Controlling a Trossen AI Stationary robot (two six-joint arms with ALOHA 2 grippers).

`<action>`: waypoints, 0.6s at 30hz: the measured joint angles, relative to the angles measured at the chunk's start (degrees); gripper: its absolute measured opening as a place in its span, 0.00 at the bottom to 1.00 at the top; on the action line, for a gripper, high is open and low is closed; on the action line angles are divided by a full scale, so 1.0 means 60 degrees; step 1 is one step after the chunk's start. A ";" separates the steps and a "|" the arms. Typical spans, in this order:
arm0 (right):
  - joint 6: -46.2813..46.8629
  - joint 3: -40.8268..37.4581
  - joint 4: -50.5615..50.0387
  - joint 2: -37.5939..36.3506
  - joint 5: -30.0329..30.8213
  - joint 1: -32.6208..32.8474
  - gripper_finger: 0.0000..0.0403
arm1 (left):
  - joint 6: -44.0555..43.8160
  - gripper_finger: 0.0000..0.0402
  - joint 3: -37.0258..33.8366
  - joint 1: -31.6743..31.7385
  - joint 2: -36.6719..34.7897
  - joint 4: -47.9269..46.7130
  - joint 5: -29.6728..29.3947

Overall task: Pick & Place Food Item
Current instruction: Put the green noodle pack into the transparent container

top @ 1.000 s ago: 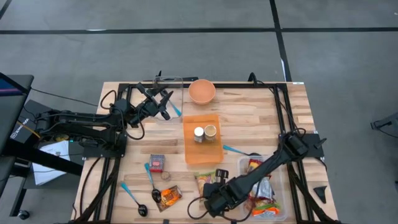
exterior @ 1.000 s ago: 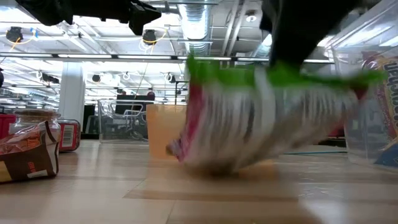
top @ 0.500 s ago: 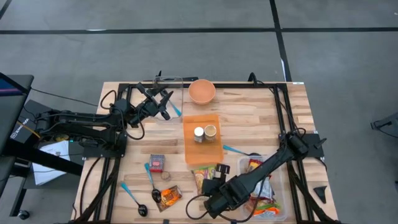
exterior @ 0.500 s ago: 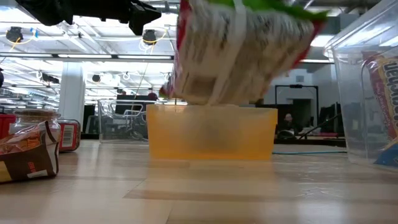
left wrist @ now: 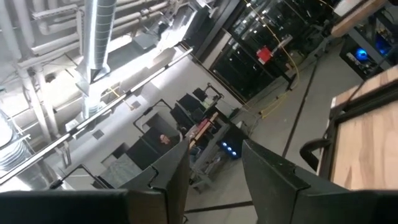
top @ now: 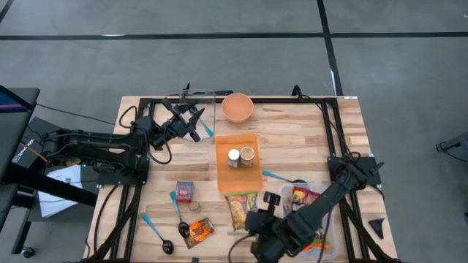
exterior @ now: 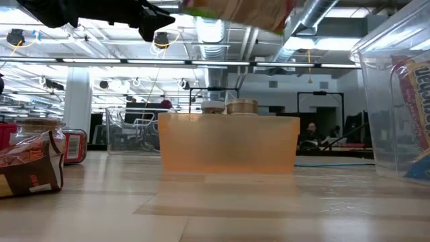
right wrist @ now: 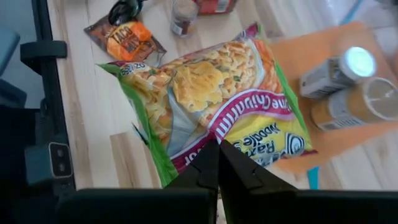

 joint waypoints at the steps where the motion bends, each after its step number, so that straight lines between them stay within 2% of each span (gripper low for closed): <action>1: 0.0217 0.0119 -0.0244 -0.0002 0.0088 0.0089 0.00 | 0.0018 0.35 0.0000 -0.0001 0.0000 -0.0026 -0.0016; 6: 0.1661 0.0585 -0.1648 -0.0013 0.0322 0.0569 0.00 | 0.0023 0.35 0.0000 -0.0002 0.0000 -0.0008 -0.0087; 18: 0.2901 0.0610 -0.1620 -0.0372 0.1101 0.1651 0.00 | 0.0023 0.35 0.0000 -0.0003 0.0001 -0.0006 -0.0113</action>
